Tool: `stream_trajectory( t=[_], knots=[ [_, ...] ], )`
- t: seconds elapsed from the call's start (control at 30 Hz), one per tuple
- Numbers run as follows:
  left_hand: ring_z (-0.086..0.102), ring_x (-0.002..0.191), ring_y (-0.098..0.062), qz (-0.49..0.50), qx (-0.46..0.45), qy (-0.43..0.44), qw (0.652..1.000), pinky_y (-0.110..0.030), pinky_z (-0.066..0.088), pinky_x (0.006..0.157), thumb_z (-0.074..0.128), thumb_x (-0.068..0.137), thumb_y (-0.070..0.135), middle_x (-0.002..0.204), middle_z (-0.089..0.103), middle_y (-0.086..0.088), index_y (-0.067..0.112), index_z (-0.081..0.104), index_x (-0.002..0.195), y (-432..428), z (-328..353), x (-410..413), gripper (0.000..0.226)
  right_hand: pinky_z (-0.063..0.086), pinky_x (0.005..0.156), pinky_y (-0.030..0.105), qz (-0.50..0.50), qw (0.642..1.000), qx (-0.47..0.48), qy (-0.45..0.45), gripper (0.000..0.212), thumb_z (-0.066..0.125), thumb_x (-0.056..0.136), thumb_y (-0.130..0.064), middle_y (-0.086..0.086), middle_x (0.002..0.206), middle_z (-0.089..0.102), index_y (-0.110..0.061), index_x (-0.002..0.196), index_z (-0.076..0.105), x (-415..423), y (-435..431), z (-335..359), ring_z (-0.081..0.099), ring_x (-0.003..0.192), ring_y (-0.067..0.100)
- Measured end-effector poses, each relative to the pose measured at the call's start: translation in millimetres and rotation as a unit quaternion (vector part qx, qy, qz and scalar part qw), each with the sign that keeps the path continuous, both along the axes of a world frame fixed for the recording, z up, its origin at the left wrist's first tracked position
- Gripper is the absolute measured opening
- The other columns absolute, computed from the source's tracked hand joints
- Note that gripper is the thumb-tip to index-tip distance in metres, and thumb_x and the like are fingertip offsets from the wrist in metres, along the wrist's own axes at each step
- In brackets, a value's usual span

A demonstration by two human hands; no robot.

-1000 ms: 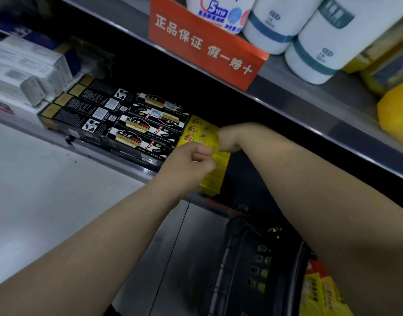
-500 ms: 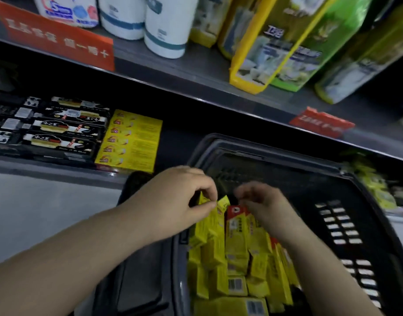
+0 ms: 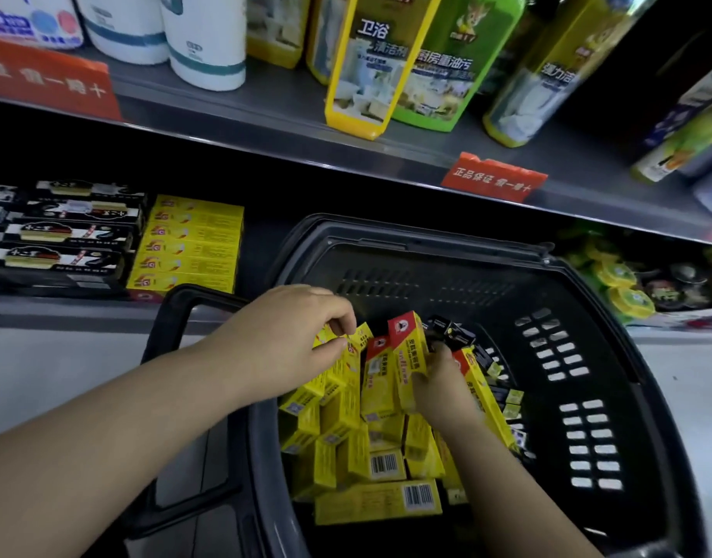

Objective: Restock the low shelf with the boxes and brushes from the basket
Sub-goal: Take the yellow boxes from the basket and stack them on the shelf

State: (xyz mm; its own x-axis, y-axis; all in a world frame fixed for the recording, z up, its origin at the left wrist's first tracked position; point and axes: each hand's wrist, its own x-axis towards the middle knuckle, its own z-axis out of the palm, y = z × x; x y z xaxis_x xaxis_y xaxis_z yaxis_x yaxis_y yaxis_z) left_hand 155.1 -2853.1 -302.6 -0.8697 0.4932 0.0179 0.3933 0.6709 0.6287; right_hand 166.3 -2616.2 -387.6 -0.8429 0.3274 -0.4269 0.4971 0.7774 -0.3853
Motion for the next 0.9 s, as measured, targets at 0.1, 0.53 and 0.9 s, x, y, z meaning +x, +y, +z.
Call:
stream_trajectory(
  t=[0.1,0.53,0.9],
  knots=[
    [0.051,0.095,0.007,0.025,0.064,-0.067,0.995,-0.004,0.037,0.077,0.053,0.092,0.027,0.104,0.057,0.021,0.030,0.058,0.113,9,2,2,0.022,0.054,0.080,0.042,-0.085,0.987,-0.131,0.021,0.059,0.057,0.088,-0.001,0.006,0.128,0.055,-0.008,0.141,0.032,1,0,16,0.059,0.105,0.026],
    [0.063,0.105,-0.021,0.191,0.317,-0.446,0.815,-0.042,0.049,0.094,0.062,0.087,0.033,0.114,0.066,-0.005,0.022,0.042,0.126,33,-10,-1,0.045,0.049,0.063,0.020,0.057,0.954,-0.265,0.131,0.022,0.051,0.092,-0.040,-0.013,0.093,0.068,-0.030,0.106,0.066,13,-33,75,0.062,0.081,0.007],
    [0.060,0.107,-0.017,0.180,0.335,-0.418,0.825,-0.034,0.047,0.090,0.063,0.087,0.022,0.117,0.063,-0.001,0.019,0.045,0.126,27,-6,-6,0.043,0.051,0.087,0.043,0.008,0.990,-0.122,-0.068,0.068,0.063,0.085,-0.016,0.011,0.123,0.050,-0.021,0.136,0.018,5,-44,-19,0.054,0.110,0.032]
  ],
)
